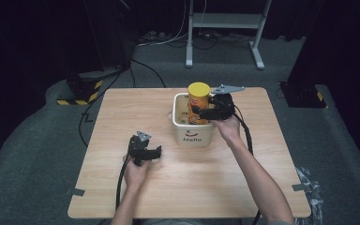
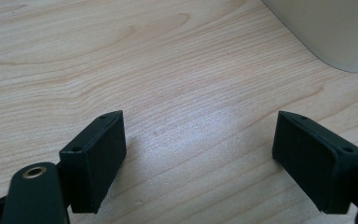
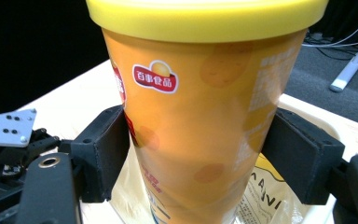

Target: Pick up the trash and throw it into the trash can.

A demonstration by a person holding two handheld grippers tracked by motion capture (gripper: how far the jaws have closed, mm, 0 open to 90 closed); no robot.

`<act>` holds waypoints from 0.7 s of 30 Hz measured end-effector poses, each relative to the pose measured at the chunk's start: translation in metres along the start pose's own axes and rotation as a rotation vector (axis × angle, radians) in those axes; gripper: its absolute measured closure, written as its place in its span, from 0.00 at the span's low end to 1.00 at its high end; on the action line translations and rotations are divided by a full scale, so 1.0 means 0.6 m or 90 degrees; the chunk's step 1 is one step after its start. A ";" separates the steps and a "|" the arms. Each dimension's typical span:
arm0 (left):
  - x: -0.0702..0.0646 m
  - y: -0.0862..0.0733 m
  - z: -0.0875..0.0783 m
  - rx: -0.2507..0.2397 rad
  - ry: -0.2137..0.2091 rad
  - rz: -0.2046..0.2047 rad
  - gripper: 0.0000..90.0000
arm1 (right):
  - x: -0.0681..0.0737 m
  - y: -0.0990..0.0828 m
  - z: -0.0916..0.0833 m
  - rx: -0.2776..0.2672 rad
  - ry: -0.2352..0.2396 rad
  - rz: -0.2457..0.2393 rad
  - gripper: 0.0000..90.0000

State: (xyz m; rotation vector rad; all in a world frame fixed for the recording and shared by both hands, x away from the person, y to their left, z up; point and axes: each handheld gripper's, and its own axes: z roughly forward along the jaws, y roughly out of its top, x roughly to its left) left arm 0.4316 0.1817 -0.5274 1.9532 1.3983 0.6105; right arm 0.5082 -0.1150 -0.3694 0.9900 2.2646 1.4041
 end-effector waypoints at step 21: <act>0.000 0.000 0.000 0.000 0.000 -0.001 0.20 | -0.016 -0.032 0.032 0.034 -0.006 0.011 0.27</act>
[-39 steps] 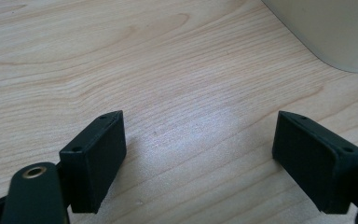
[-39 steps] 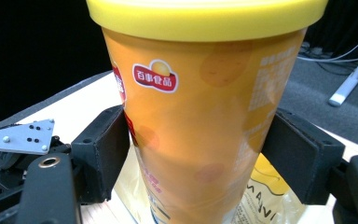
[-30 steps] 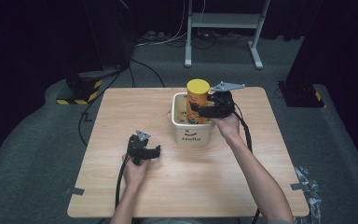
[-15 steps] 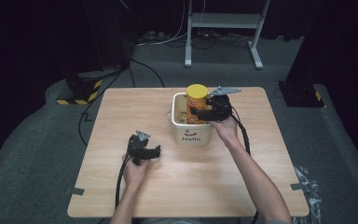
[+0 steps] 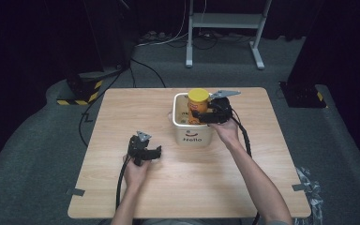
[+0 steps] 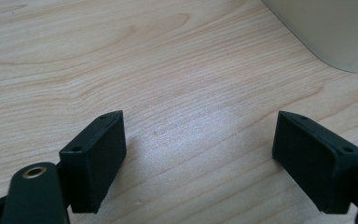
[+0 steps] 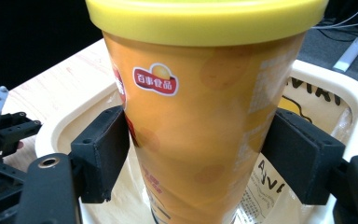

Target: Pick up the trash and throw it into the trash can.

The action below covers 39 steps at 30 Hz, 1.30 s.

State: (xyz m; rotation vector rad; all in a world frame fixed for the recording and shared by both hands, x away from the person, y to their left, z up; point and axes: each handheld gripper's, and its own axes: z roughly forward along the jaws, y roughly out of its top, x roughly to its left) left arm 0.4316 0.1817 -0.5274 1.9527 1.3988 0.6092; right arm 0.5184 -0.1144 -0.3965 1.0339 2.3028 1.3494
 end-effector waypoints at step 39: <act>0.000 0.000 0.000 0.000 -0.001 -0.002 0.20 | -0.008 -0.012 -0.039 -0.035 0.007 0.000 0.16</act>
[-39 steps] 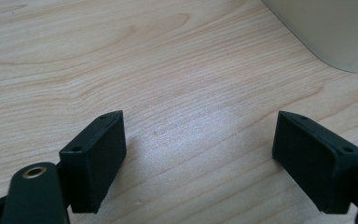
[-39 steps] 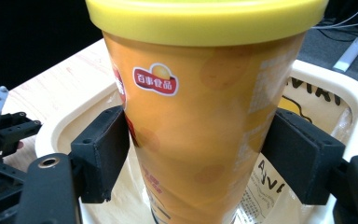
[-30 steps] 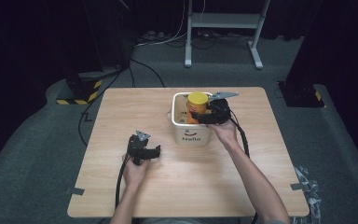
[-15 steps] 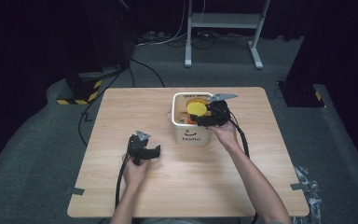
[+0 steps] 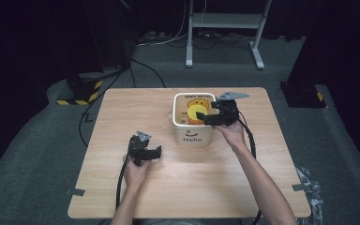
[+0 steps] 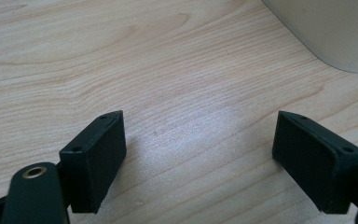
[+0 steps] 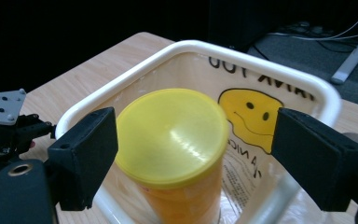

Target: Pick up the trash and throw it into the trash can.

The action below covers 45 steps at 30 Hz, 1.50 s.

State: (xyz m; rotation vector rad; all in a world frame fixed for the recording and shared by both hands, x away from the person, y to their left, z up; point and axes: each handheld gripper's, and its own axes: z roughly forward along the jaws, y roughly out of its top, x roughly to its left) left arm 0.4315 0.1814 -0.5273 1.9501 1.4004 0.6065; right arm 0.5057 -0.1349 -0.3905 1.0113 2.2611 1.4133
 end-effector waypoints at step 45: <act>0.000 0.000 0.000 0.002 0.000 0.001 0.20 | -0.070 -0.134 -0.125 -0.038 -0.100 0.098 0.25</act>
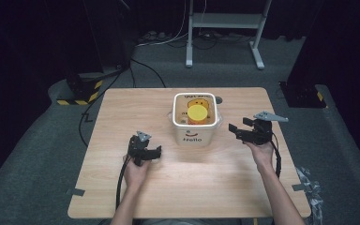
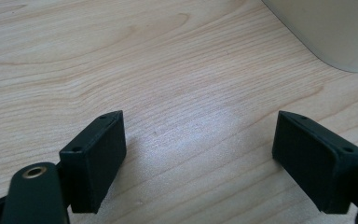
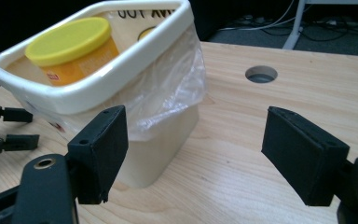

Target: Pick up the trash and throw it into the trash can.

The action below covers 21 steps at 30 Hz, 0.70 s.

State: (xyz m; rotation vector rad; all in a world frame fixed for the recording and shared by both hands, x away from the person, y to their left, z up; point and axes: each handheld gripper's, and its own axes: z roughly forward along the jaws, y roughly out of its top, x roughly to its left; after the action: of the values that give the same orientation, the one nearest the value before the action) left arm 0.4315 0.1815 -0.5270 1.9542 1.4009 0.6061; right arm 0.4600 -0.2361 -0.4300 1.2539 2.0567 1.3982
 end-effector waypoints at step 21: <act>0.000 0.000 0.000 -0.002 -0.001 0.000 0.20 | -0.010 -0.053 0.003 0.033 -0.028 0.010 0.25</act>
State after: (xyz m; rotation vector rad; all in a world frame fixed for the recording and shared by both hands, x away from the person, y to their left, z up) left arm 0.4316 0.1815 -0.5273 1.9515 1.3987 0.6062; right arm 0.4497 -0.2436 -0.4599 1.3132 2.0701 1.3194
